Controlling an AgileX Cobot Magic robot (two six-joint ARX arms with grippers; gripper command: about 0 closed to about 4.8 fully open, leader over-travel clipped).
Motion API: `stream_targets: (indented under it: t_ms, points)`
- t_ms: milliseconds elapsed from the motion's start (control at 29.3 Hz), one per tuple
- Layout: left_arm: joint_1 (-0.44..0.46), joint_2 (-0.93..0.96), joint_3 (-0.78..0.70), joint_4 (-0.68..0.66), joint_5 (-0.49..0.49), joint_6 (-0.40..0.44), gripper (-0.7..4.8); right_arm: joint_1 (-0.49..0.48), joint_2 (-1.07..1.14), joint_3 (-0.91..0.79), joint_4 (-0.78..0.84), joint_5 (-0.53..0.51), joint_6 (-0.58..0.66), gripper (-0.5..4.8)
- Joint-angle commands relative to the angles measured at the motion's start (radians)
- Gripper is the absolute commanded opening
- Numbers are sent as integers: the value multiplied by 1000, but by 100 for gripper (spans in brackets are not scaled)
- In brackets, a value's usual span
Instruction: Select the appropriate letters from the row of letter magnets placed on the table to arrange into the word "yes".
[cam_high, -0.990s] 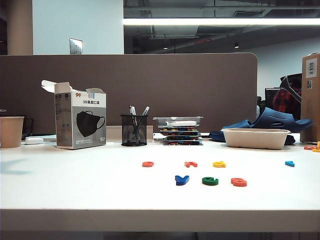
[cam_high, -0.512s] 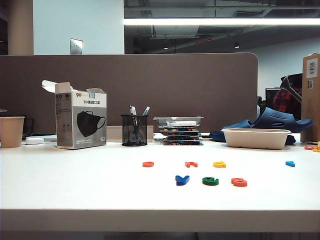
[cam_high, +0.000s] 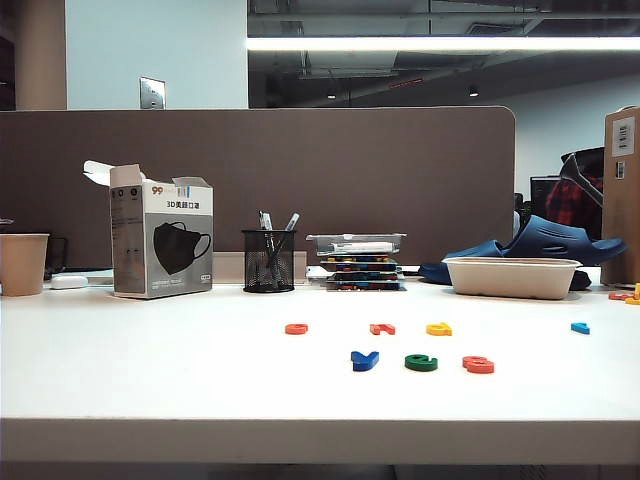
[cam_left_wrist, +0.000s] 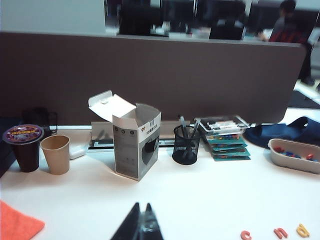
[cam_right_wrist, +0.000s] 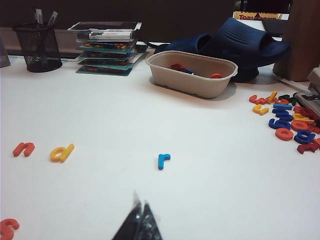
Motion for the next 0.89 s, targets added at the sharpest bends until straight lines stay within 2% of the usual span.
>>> stream_targets:
  t_ms: [34, 137, 239, 375, 478, 614, 717, 888]
  points:
    - [0, -96, -37, -32, 6, -6, -5, 0, -10, -8, 9, 0, -2, 0]
    - [0, -192, -78, -61, 3, -7, -5, 0, -10, -8, 10, 0, -3, 0]
    - [0, -191, -91, -119, -6, -7, -5, -1, -10, -8, 10, 1, -3, 0]
    - [1, -192, -162, -98, -6, -3, -5, -1, -9, -8, 9, 3, -3, 0]
    - [1, -192, -230, -27, -6, 1, -5, -1, -8, -8, 9, 3, -3, 0]
    - [1, -192, -367, 140, 5, 1, -5, -1, -8, -8, 9, 4, -3, 0]
    - [1, -192, -469, 262, -22, 0, -5, -1, -8, -7, 9, 4, -3, 0]
    - [1, -192, -591, 380, -41, -18, -5, -1, -8, -8, 9, 2, -3, 0]
